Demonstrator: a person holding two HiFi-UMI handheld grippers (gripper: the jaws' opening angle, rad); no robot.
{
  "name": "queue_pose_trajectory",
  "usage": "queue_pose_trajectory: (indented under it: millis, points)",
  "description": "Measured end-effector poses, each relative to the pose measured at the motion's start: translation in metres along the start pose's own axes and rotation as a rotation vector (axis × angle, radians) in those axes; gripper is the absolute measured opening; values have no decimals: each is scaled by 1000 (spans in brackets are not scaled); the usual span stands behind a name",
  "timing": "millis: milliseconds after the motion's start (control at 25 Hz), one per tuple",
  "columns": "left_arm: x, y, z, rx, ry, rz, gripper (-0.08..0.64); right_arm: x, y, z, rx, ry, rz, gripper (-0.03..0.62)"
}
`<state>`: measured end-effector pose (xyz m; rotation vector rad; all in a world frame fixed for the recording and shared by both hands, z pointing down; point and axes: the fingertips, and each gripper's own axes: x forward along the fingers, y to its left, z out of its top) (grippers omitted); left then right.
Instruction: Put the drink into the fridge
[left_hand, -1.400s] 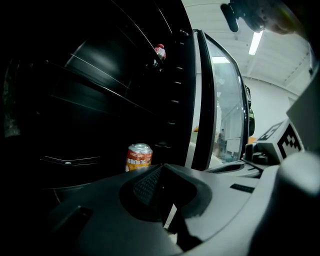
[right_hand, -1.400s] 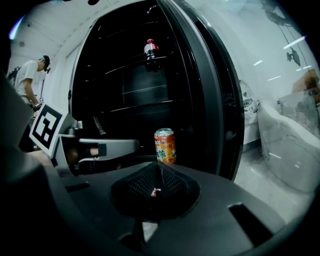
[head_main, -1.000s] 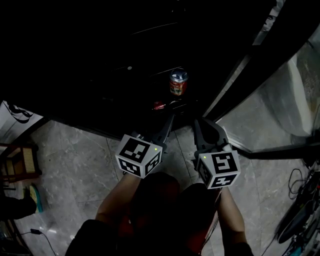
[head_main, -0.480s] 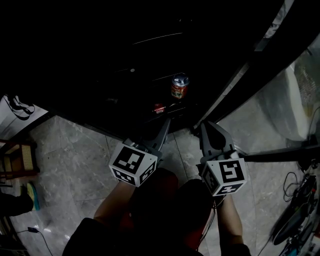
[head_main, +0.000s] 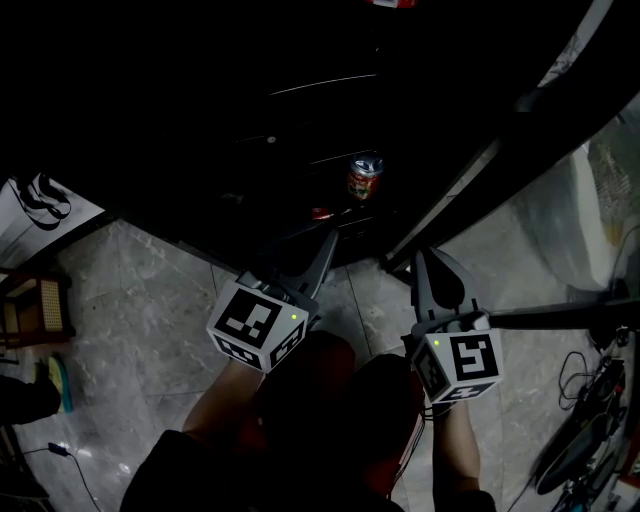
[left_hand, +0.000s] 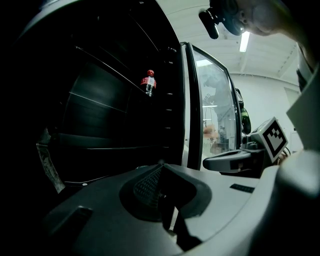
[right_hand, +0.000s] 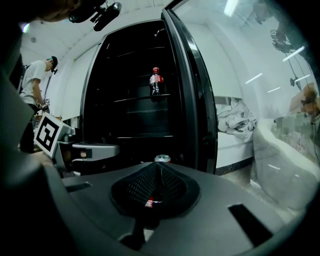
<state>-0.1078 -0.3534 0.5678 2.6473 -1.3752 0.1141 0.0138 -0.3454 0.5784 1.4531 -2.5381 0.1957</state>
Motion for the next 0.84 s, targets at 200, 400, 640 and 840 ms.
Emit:
queue_pose_trajectory:
  millis: [200,400,640,840]
  points:
    - [-5,0,5,-1,-11,-1,9,-7,5,6,11,-12,4,18]
    - [-8,-1,5,0,-13,-9,11,-14,14,11,12,-28,20,18]
    - [-12,-8,0,-25,-4,-27,10,-21,21,10,42,-32,22,18]
    - [-19,-13,3,-19,4,-34,9,-26,32,9,92,-24,31,17]
